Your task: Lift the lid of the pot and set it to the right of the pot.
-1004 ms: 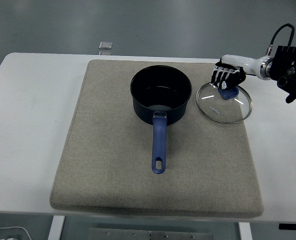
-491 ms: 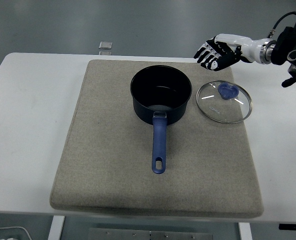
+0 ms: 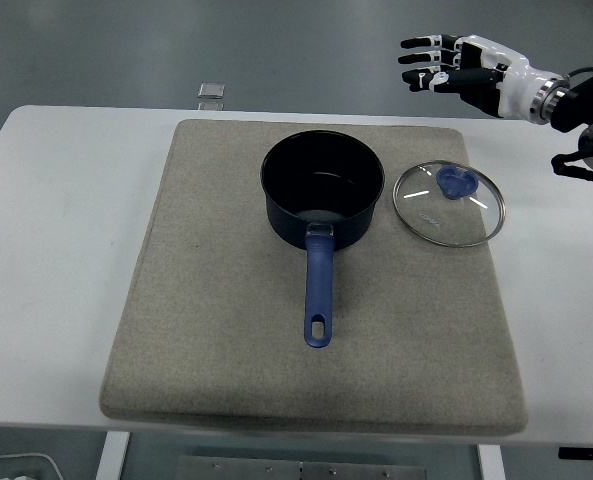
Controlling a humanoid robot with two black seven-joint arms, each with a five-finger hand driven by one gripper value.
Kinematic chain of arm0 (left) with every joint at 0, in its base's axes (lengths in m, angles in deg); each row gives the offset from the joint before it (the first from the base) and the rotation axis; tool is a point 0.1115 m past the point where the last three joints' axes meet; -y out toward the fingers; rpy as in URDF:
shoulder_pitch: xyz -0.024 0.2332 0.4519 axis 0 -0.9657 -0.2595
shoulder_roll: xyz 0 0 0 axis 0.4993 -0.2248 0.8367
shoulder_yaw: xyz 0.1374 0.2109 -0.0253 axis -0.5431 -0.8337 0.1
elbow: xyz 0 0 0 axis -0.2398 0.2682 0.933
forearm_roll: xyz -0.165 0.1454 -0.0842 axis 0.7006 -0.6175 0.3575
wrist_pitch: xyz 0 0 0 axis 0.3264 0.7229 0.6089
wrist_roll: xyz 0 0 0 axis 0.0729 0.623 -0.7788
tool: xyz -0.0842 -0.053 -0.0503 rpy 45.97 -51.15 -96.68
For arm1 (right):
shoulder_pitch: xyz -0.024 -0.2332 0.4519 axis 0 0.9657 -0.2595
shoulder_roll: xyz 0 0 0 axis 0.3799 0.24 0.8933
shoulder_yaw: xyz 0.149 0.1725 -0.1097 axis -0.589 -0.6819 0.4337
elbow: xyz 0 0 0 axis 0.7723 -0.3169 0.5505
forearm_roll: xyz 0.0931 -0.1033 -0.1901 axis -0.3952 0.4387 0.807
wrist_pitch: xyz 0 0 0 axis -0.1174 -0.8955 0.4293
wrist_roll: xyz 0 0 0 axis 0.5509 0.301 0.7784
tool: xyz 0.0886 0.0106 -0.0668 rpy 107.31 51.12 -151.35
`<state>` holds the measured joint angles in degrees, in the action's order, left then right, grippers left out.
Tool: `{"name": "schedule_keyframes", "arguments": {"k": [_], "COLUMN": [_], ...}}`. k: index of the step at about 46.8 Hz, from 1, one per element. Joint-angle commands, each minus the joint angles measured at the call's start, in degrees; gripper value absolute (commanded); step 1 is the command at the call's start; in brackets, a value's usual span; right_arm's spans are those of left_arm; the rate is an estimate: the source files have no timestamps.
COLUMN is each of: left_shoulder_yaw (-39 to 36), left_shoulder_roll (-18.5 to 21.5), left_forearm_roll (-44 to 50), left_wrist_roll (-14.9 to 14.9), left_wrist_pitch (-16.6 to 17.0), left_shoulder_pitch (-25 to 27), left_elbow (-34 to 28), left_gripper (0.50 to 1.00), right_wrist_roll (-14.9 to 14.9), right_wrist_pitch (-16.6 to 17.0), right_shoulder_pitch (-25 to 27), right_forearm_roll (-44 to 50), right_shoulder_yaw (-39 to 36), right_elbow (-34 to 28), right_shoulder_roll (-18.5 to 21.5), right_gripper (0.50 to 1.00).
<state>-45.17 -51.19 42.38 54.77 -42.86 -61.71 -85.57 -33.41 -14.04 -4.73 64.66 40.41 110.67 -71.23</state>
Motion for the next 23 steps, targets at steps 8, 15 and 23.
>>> {"name": "schedule_keyframes", "arguments": {"k": [8,15,23], "left_shoulder_yaw": [0.0,0.0,0.0], "left_shoulder_roll": [0.0,0.0,0.0], "left_forearm_roll": [0.0,0.0,0.0], "left_wrist_roll": [0.0,0.0,0.0], "left_wrist_pitch": [0.0,0.0,0.0], "left_shoulder_pitch": [0.0,0.0,0.0], "left_elbow": [0.0,0.0,0.0], "left_gripper": [1.000,1.000,1.000], "right_wrist_roll": [0.5,1.2,2.7], "right_wrist_pitch": [0.3,0.7,2.2], "right_shoulder_pitch": [3.9,6.5,7.5], "right_forearm_roll": [-9.8,-13.1,-20.9], "right_shoulder_yaw": [-6.2,-9.7,-10.1], "right_elbow": [-2.3,-2.3,-2.7], "right_shoulder_roll": [2.0,3.2,3.4], "right_gripper": [0.825,0.878,0.899]}}
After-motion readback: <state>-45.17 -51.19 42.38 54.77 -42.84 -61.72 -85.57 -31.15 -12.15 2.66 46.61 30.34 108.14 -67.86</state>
